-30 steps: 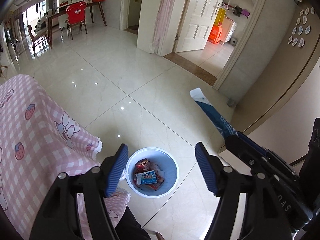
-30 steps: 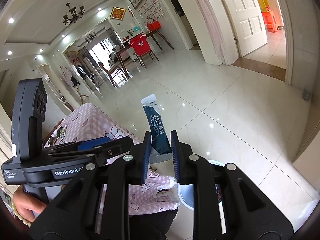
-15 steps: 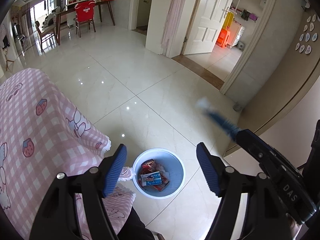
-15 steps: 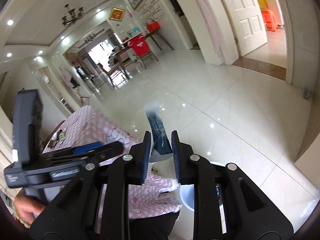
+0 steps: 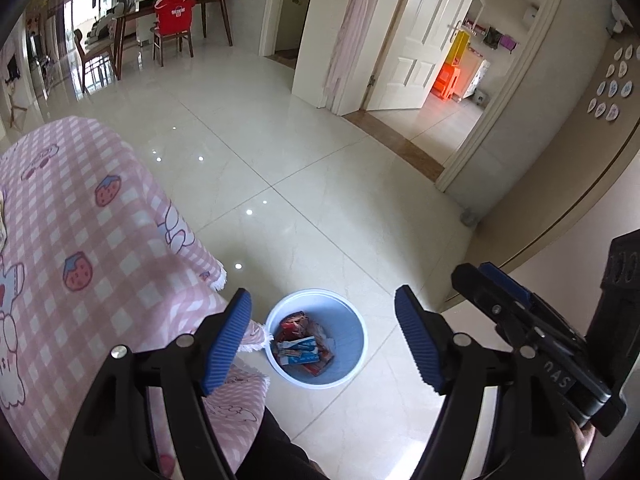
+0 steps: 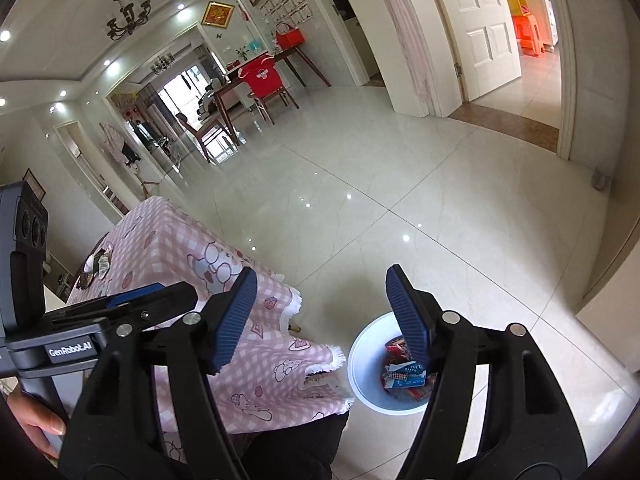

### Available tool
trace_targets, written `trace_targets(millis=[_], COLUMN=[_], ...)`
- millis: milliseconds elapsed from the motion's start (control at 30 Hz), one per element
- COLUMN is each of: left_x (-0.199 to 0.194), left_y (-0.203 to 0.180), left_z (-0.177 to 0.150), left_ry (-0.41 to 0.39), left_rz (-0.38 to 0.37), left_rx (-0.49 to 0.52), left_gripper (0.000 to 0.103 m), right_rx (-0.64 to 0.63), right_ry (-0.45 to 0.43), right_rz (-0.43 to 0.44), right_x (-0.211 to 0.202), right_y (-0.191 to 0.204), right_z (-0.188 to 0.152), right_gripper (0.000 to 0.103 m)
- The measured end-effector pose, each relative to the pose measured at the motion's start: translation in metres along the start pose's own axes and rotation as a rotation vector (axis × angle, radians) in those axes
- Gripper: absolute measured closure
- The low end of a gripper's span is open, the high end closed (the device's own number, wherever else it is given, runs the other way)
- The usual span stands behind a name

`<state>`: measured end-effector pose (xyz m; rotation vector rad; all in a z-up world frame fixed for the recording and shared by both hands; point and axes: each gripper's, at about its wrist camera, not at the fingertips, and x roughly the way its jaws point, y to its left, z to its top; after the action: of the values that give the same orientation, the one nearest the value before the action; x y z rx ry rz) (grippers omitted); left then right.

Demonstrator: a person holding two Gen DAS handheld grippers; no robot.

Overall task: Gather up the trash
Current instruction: 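Move both tools back over the trash on the table, then grasp the green leaf plush with the left tool while the right tool grasps the beige patterned wrapper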

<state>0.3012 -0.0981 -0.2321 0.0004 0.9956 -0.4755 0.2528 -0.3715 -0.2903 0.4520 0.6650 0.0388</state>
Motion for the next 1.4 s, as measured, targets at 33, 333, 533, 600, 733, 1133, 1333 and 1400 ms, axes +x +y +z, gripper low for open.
trace_targets(millis=[33, 333, 533, 600, 733, 1133, 1333, 1400], left_x=[-0.007, -0.099, -0.163, -0.183, -0.208, -0.189, -0.175, -0.178], left_y=[0.005, 0.089, 0.171, 0.205, 0.255, 0.342, 0.353, 0.355], left_z=[-0.002, -0.029, -0.058, -0.071, -0.091, -0.103, -0.08, -0.074], left_ry=[-0.011, -0.16, -0.243, -0.259, -0.269, -0.167, -0.173, -0.201], left_rz=[0.004, 0.138, 0.361, 0.436, 0.576, 0.582, 0.566, 0.543], left_rx=[-0.007, -0.081, -0.154, -0.202, -0.275, -0.328, -0.284, -0.295], left_gripper=[0.03, 0.029, 0.022, 0.021, 0.018, 0.065, 0.09, 0.09], right_rx=[-0.011, -0.155, -0.3, -0.336, -0.396, -0.511, -0.555, -0.594], right_ry=[0.001, 0.009, 0.056, 0.083, 0.131, 0.224, 0.232, 0.236], right_rz=[0.01, 0.139, 0.249, 0.278, 0.313, 0.303, 0.247, 0.21], right_x=[-0.002, -0.007, 0.005, 0.012, 0.03, 0.097, 0.136, 0.152], right_y=[0.007, 0.099, 0.191, 0.217, 0.263, 0.343, 0.366, 0.377], right_z=[-0.001, -0.004, -0.019, -0.027, -0.041, -0.05, -0.039, -0.036], right_gripper=[0.037, 0.037, 0.037, 0.037, 0.036, 0.036, 0.035, 0.035])
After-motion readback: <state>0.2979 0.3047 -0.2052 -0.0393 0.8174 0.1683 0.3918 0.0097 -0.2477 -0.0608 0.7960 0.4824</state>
